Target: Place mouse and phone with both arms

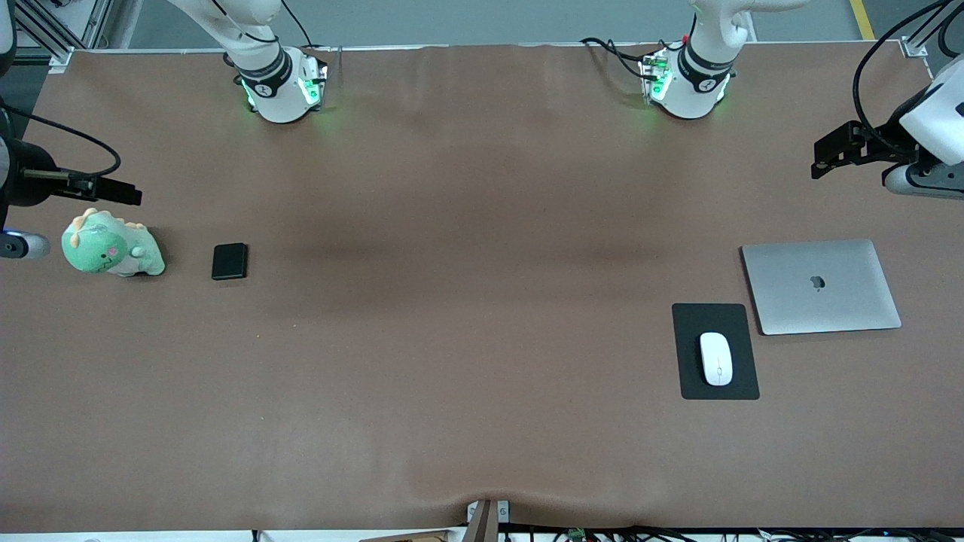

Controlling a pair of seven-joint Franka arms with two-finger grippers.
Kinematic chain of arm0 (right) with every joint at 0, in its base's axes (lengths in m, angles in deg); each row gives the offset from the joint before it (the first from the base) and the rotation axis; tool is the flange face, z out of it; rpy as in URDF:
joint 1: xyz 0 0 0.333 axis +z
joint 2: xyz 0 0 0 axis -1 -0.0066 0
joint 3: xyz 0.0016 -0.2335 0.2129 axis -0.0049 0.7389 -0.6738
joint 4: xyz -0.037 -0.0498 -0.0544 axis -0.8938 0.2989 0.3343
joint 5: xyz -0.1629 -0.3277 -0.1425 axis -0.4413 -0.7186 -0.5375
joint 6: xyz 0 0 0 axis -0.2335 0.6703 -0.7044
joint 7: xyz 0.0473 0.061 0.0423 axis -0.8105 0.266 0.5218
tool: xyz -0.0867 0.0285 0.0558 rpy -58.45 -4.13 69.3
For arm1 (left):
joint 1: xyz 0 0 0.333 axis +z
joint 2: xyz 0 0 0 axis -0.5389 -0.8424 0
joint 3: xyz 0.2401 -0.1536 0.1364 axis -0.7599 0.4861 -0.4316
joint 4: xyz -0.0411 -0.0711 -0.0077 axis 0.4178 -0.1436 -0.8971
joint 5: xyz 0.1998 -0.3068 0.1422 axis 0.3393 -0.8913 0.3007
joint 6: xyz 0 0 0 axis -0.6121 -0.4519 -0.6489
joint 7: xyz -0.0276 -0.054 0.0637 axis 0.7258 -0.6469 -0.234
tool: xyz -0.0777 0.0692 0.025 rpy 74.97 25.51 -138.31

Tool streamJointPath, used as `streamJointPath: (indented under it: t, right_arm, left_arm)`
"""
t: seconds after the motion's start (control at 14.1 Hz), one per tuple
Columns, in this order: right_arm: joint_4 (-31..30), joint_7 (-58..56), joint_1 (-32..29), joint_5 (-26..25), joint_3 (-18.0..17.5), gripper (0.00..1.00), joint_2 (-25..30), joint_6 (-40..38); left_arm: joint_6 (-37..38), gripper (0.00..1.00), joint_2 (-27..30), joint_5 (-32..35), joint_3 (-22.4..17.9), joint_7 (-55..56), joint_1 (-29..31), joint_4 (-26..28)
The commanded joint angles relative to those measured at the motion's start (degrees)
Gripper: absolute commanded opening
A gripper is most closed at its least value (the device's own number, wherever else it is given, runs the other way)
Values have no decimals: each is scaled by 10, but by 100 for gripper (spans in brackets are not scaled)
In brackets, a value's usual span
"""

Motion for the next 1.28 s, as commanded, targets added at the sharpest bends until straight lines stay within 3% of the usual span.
streamJointPath:
  t: [0.0, 0.14, 0.21, 0.43, 0.85, 1.07, 1.21]
  right_arm:
    - [-30, -75, 29, 36, 77, 100, 29, 13]
    - [-67, -141, 70, 75, 167, 100, 60, 41]
    - [-118, -142, 93, 78, 192, 100, 97, 73]
    - [-320, -143, 117, 77, 203, 100, 244, 213]
    - [-215, -151, 118, 66, 213, 100, 196, 160]
    - [-193, -152, 138, 49, 214, 100, 191, 156]
    - [-147, -152, 175, 37, 242, 100, 160, 136]
  left_arm:
    - [-5, 100, 8, -11, -4, -2, -1, 9]
    - [-5, 100, 8, -11, -4, -1, -1, 9]
    - [-5, 100, 8, -11, -4, -1, -1, 11]
    - [-5, 100, 9, -11, -4, -1, 0, 13]
    - [-5, 100, 9, -11, -4, -1, 1, 14]
    - [-6, 100, 7, -11, -4, -2, 2, 13]
    - [-11, 100, 5, -8, -4, -2, 8, 9]
